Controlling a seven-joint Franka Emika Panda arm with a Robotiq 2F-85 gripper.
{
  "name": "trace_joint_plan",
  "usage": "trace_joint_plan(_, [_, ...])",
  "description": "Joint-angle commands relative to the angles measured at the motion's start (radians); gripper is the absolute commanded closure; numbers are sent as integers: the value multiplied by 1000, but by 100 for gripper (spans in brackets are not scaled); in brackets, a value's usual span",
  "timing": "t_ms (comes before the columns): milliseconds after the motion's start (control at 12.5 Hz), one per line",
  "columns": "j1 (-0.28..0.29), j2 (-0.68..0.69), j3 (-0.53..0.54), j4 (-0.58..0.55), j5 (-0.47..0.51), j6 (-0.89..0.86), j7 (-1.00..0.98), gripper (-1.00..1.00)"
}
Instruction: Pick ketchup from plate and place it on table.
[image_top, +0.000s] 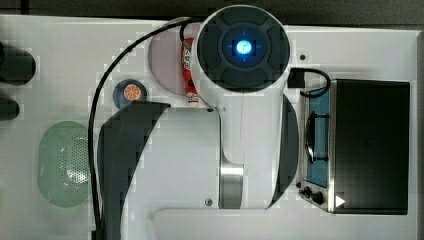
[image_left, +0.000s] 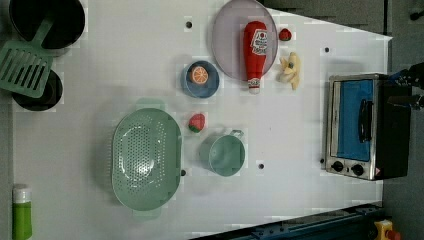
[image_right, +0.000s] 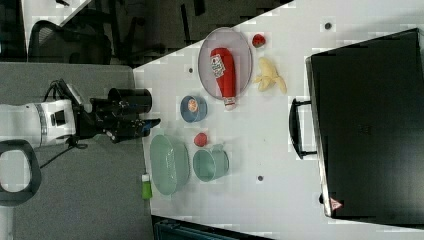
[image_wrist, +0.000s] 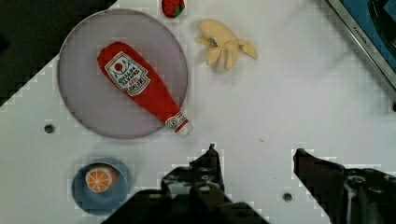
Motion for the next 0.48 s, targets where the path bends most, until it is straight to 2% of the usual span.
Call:
trace_joint_plan(80, [-64,-138,25,39,35,-185,65,-60])
trace_joint_plan(240, [-64,-136,25,39,35,-184,64,-99])
trace_joint_plan(480, [-61,-100,32,39,35,-164,55,-100])
